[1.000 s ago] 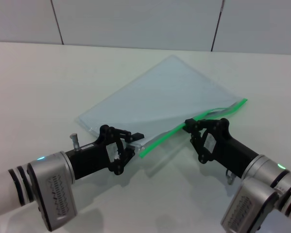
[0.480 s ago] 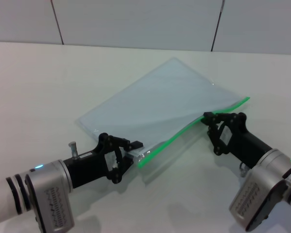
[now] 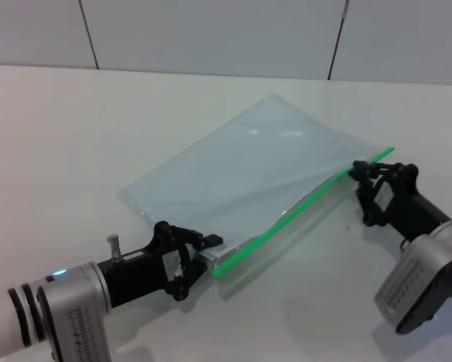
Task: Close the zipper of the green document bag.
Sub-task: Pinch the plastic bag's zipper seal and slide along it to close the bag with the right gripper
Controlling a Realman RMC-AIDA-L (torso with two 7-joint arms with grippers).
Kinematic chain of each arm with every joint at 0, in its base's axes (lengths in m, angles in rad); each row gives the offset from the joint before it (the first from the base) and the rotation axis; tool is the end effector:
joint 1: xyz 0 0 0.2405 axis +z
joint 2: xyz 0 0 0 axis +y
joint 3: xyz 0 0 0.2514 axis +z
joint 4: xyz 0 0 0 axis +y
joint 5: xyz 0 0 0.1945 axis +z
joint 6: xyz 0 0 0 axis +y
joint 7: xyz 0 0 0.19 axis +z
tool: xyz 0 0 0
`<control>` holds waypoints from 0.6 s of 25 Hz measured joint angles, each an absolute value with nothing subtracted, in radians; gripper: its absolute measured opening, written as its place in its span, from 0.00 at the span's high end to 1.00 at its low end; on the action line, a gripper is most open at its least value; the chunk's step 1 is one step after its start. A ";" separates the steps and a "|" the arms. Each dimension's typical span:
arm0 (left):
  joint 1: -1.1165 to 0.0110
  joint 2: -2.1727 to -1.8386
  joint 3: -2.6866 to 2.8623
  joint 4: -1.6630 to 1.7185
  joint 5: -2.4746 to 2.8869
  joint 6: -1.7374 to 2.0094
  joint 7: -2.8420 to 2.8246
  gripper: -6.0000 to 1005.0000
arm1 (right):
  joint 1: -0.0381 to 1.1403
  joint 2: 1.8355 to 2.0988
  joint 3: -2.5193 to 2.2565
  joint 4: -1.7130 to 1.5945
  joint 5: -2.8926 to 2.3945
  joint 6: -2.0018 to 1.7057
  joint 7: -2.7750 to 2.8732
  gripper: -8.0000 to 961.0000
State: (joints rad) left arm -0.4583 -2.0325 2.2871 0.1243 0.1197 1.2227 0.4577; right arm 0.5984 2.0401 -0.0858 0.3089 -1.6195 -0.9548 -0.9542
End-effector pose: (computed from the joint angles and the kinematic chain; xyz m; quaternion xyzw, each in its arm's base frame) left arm -0.2665 0.2909 -0.1131 -0.8819 0.3071 -0.1078 0.3409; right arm 0.2730 0.3626 -0.1037 -0.8368 -0.2182 -0.0373 0.5009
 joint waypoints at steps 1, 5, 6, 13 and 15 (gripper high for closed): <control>-0.456 -2.033 2.287 0.124 0.120 1.223 0.458 0.96 | 0.598 2.040 -0.086 0.303 -1.607 -0.955 -0.954 0.90; -0.444 -2.033 2.287 0.124 0.120 1.223 0.458 0.97 | 0.603 2.040 -0.086 0.262 -1.523 -0.949 -0.954 0.90; -0.441 -2.033 2.287 0.124 0.121 1.223 0.457 0.97 | 0.605 2.040 -0.086 0.253 -1.510 -0.944 -0.954 0.90; -0.438 -2.034 2.287 0.124 0.122 1.223 0.457 0.97 | 0.609 2.038 -0.086 0.211 -1.448 -0.931 -0.948 0.90; -0.439 -2.034 2.287 0.124 0.121 1.223 0.457 0.97 | 0.609 2.039 -0.086 0.209 -1.439 -0.931 -0.949 0.90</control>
State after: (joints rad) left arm -0.4390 -2.0340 2.2870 0.1241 0.1214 1.2229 0.4570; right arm 0.6086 2.0387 -0.0857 0.2092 -1.4394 -0.9310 -0.9495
